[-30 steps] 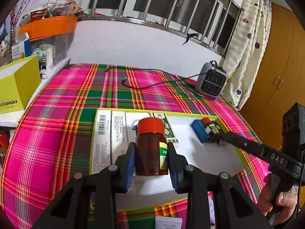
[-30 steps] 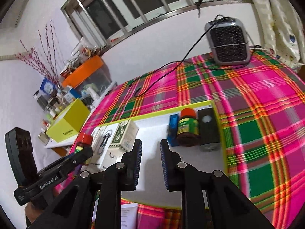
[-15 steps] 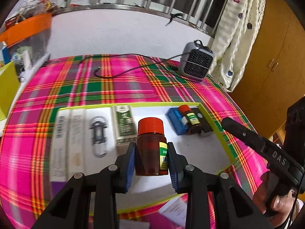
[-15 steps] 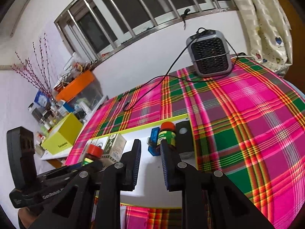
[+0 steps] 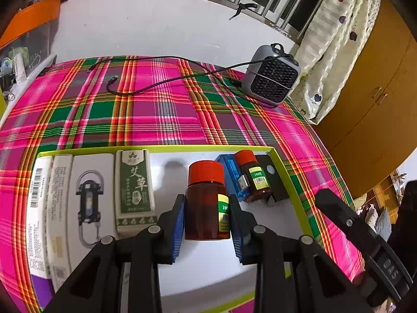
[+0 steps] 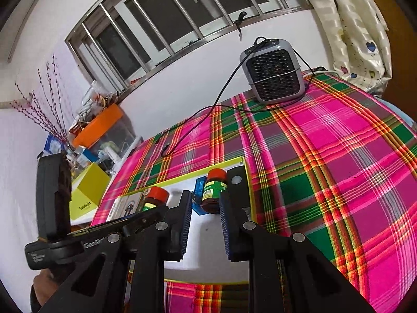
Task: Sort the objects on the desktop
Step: 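Lower the brown red-capped bottle into the tray beside the blue item and open the left gripper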
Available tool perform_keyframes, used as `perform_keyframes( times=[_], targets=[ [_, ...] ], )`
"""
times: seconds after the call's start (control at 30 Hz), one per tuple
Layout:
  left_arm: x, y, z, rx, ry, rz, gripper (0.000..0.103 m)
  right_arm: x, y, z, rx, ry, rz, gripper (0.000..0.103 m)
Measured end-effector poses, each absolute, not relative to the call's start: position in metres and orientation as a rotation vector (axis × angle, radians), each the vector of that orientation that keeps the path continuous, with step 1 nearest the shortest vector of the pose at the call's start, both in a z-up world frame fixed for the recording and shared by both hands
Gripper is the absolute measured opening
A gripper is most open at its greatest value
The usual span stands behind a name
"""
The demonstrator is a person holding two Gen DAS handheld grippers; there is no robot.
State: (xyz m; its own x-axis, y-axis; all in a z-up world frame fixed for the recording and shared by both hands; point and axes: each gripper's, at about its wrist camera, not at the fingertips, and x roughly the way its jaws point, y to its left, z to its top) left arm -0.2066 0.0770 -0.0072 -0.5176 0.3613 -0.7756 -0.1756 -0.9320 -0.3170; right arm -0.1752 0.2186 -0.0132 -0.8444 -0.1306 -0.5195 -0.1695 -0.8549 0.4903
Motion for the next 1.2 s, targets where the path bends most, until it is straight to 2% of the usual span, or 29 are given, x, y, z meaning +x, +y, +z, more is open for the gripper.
perform_keyframes(
  times=[0.8, 1.2],
  targets=[
    [-0.227, 0.083, -0.011, -1.376, -0.406, 2.451, 0.033, -0.174, 0.224, -0.015, -0.864, 0.895, 2.867, 0.023],
    [-0.212, 0.088, -0.004, -1.348, -0.296, 2.454, 0.033, -0.173, 0.226, -0.015, -0.859, 0.911, 2.867, 0.023]
  ],
)
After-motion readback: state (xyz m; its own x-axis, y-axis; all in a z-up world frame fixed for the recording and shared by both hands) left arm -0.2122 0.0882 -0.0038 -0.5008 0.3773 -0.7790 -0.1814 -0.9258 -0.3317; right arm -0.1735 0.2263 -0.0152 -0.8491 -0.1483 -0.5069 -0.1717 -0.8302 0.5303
